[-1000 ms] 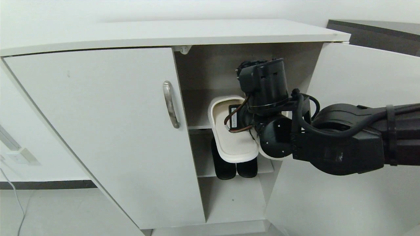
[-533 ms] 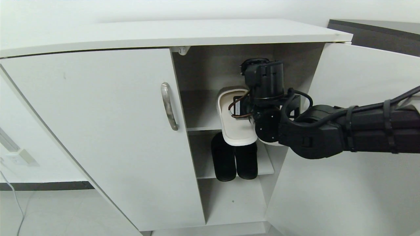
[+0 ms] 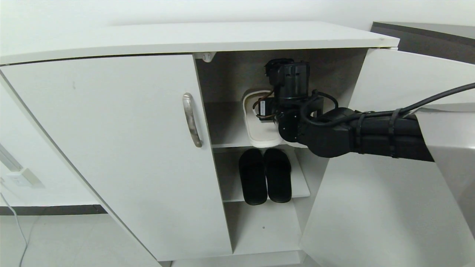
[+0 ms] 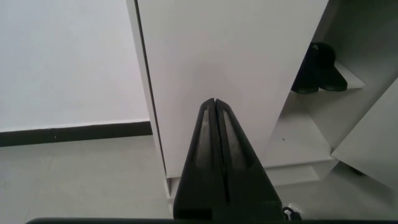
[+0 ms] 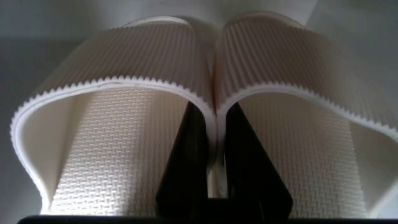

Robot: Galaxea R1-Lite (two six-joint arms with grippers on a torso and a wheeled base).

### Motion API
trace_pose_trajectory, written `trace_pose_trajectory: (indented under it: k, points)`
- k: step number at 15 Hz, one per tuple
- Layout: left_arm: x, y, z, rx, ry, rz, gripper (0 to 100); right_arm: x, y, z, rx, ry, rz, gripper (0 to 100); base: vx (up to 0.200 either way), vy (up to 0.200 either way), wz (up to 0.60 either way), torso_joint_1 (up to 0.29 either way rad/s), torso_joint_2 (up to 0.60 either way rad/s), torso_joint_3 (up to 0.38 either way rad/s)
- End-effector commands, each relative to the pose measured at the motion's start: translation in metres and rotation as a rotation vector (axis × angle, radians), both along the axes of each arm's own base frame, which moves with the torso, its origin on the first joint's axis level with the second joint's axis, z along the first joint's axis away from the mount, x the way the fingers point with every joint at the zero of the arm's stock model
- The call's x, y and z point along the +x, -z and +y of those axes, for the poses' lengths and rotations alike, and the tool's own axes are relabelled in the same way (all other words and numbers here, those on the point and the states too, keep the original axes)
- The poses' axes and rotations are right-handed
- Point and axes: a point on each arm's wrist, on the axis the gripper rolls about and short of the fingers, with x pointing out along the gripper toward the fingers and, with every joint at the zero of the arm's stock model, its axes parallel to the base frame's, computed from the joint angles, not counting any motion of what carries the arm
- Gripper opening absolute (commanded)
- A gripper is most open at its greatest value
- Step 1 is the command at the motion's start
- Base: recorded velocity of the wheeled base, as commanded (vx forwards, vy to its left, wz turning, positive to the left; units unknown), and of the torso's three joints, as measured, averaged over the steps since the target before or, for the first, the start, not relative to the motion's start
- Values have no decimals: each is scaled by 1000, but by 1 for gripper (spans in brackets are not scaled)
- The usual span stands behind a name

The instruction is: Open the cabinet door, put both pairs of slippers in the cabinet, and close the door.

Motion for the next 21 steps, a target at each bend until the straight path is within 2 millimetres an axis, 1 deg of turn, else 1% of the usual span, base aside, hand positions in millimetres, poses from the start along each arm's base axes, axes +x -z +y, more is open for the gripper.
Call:
trace_pose_trajectory:
  k: [1,4,6,10,11,13,14,17,19,20,21]
  points:
    - [0,0,0,-1,0,0,0,9,9,5,-8,4,9,0,0,0,0,0,0,0]
    - [0,0,0,-1,-3,0,0,15,13,6,-5,10,5,0,0,0,0,0,0,0]
    - [0,0,0,-2,-1,0,0,20,20,6,-15,17,17,0,0,0,0,0,0,0]
    - [0,0,0,-2,-1,0,0,23,23,5,-20,21,23,0,0,0,0,0,0,0]
    - [0,0,0,-2,-1,0,0,23,23,5,-20,21,23,100,0,0,0,0,0,0]
    - [0,0,0,-2,-1,0,0,22,22,5,-19,23,22,100,0,0,0,0,0,0]
    - [0,0,0,-2,-1,0,0,20,18,4,-11,21,15,100,0,0,0,0,0,0]
    - [0,0,0,-2,-1,0,0,5,9,-1,-15,8,20,100,0,0,0,0,0,0]
    - [0,0,0,-2,-1,0,0,-15,-1,-6,-16,-9,26,100,0,0,0,0,0,0]
    - [0,0,0,-2,-1,0,0,-20,-2,-6,-17,-14,28,100,0,0,0,0,0,0]
    - [0,0,0,-2,-1,0,0,-35,-4,-7,-20,-32,33,100,0,0,0,0,0,0]
